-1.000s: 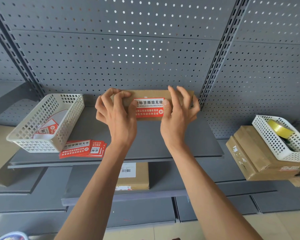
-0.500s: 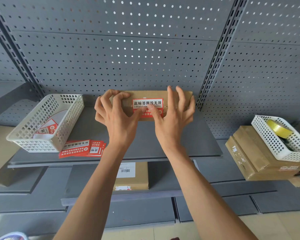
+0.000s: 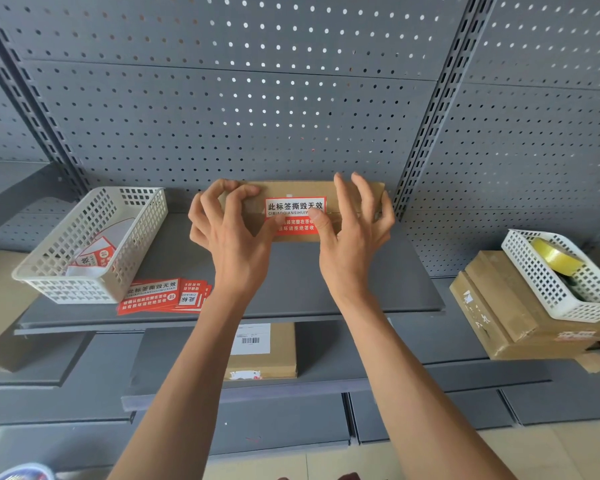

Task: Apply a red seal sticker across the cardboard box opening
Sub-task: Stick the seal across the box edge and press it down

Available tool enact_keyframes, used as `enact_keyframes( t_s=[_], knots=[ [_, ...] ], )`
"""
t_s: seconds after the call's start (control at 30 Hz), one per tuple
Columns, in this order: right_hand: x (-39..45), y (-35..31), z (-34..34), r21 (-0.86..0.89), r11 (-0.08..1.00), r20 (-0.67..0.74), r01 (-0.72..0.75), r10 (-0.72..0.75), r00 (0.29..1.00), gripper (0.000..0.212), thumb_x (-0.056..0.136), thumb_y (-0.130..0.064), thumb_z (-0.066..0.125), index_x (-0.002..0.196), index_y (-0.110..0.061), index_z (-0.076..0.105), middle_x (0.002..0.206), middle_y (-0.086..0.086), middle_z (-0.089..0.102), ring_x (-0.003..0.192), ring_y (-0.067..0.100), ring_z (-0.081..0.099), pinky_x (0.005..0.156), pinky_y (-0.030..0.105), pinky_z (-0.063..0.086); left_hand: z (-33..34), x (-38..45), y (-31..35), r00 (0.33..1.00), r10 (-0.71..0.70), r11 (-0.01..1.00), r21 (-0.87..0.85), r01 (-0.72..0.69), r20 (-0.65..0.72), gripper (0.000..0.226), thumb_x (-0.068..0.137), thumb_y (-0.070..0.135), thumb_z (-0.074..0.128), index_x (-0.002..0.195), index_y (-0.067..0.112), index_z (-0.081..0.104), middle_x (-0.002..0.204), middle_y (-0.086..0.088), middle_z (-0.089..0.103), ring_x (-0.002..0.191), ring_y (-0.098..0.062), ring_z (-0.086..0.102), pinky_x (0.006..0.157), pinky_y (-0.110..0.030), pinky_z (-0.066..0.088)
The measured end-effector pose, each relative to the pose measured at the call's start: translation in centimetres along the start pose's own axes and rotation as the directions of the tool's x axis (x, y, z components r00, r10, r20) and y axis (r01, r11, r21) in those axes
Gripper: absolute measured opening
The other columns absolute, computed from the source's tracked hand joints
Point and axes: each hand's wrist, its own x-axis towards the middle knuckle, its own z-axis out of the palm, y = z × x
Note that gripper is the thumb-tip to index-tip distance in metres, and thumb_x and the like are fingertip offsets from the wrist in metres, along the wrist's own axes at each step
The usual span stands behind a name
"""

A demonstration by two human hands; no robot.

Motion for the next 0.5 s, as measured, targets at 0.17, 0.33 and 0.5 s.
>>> enact_keyframes(
  t_s=[0.17,0.33,0.5],
  knots=[
    [0.3,0.22,-0.05,0.022,1.0,-0.003,0.001,-0.001,1.0,0.049,0.094,-0.051,0.06,0.14,-0.032,0.058,0.152,-0.01,0.046,0.139,0.035,0.029,0.108,0.048,0.029,-0.29,0.1,-0.26,1.0,0.012,1.0,-0.01,-0.012,0.021,0.044,0.082,0.043,0.077,0.121,0.029,0.063,0.14,0.005,0.041,0.14,-0.03,0.026,0.11,-0.054,0.025],
    [0.3,0.3,-0.09,0.046,0.999,-0.011,0.005,-0.005,1.0,0.044,0.096,-0.046,0.058,0.137,-0.031,0.06,0.149,-0.01,0.048,0.137,0.035,0.03,0.108,0.045,0.029,-0.48,0.05,-0.42,0.999,0.016,0.999,-0.034,-0.014,0.036,0.043,0.081,0.039,0.076,0.122,0.029,0.064,0.142,0.004,0.041,0.14,-0.03,0.026,0.11,-0.05,0.021],
    [0.48,0.69,-0.35,0.067,0.998,-0.001,0.015,-0.015,1.0,0.037,0.101,-0.037,0.054,0.137,-0.033,0.061,0.149,-0.012,0.048,0.136,0.033,0.029,0.106,0.037,0.024,-0.84,0.07,-0.54,0.998,0.024,0.998,-0.056,-0.021,0.06,0.039,0.084,0.03,0.069,0.123,0.03,0.063,0.143,0.006,0.039,0.141,-0.026,0.023,0.111,-0.05,0.021]
  ],
)
